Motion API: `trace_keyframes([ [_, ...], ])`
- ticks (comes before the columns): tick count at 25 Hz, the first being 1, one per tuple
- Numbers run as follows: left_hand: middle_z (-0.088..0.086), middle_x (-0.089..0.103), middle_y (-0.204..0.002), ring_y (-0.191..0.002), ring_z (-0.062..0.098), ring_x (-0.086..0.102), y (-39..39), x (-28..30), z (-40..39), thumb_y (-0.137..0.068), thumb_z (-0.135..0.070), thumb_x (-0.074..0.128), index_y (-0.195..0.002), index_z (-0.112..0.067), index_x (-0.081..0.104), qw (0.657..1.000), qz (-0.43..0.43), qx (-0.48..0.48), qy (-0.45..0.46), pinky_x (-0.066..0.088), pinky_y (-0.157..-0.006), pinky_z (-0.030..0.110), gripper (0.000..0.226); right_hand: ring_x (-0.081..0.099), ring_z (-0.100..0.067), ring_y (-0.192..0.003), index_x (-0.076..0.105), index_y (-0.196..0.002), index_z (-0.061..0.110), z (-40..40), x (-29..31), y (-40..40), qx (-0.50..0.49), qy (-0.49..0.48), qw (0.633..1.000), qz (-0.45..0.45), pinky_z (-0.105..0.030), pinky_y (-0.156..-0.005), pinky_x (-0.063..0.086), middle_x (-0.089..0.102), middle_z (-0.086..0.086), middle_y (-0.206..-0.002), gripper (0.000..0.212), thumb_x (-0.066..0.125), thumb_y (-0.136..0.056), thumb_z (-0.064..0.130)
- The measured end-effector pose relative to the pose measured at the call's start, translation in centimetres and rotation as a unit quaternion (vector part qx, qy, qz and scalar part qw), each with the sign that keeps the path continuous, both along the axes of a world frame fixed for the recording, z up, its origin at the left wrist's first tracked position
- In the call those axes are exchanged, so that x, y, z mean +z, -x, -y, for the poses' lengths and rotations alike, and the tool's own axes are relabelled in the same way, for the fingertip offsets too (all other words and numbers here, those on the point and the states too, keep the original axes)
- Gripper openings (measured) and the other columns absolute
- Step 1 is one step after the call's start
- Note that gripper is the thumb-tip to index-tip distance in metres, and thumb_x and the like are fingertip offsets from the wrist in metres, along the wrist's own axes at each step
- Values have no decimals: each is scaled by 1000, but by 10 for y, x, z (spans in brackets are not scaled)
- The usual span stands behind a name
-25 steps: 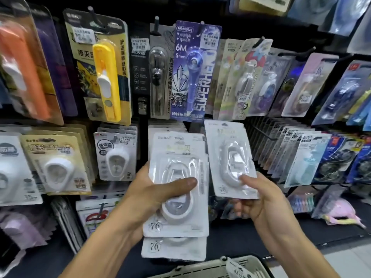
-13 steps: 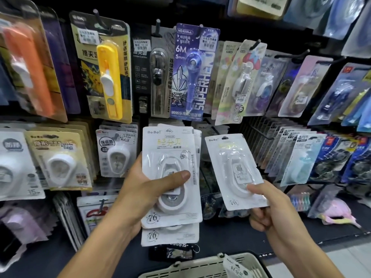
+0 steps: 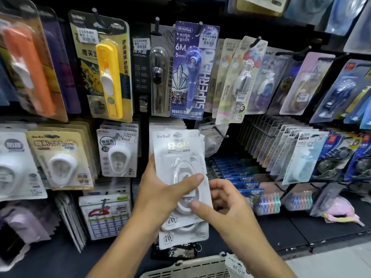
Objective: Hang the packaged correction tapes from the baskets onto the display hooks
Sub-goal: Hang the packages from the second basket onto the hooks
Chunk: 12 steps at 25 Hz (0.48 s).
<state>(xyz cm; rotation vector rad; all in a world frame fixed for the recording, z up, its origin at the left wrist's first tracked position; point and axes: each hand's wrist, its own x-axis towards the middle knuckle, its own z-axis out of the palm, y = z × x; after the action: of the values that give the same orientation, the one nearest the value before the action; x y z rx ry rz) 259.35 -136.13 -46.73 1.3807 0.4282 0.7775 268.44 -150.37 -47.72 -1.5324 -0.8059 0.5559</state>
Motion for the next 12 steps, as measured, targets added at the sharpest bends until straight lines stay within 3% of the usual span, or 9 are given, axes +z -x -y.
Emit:
trace_keyframes([
  [3, -3, 80, -108, -98, 19, 78, 3, 1, -5, -48, -39, 95, -125, -29, 62, 998, -9, -56, 39, 63, -79, 37, 85, 75, -19, -90, 64, -112, 27, -4, 3, -2, -2, -37, 997, -66, -26, -72, 58, 78, -5, -99, 49, 88, -70, 37],
  [6, 4, 77, -119, -107, 29, 75, 12, 5, -14, -55, -26, 94, -132, -32, 59, 983, -5, -165, 85, 63, -83, 41, 85, 74, -25, -80, 67, -111, 9, 1, 9, -9, -8, -75, 986, -146, -32, -60, 59, 77, -16, -99, 44, 86, -74, 26],
  [10, 6, 76, -121, -109, 29, 74, 16, 5, -15, -55, -17, 93, -132, -31, 61, 981, 3, -181, 71, 63, -84, 40, 85, 66, -21, -60, 60, -113, 12, 4, 8, -18, -72, -147, 971, -177, -32, -44, 52, 73, -12, -85, 43, 76, -73, 13],
  [12, 5, 78, -116, -105, 29, 76, 15, 5, -12, -59, -15, 97, -123, -34, 66, 986, -1, -158, 58, 64, -83, 41, 74, 63, -23, -56, 58, -113, 13, 4, 7, -17, -72, -148, 972, -167, -32, -42, 50, 70, -13, -85, 32, 70, -84, 10],
])
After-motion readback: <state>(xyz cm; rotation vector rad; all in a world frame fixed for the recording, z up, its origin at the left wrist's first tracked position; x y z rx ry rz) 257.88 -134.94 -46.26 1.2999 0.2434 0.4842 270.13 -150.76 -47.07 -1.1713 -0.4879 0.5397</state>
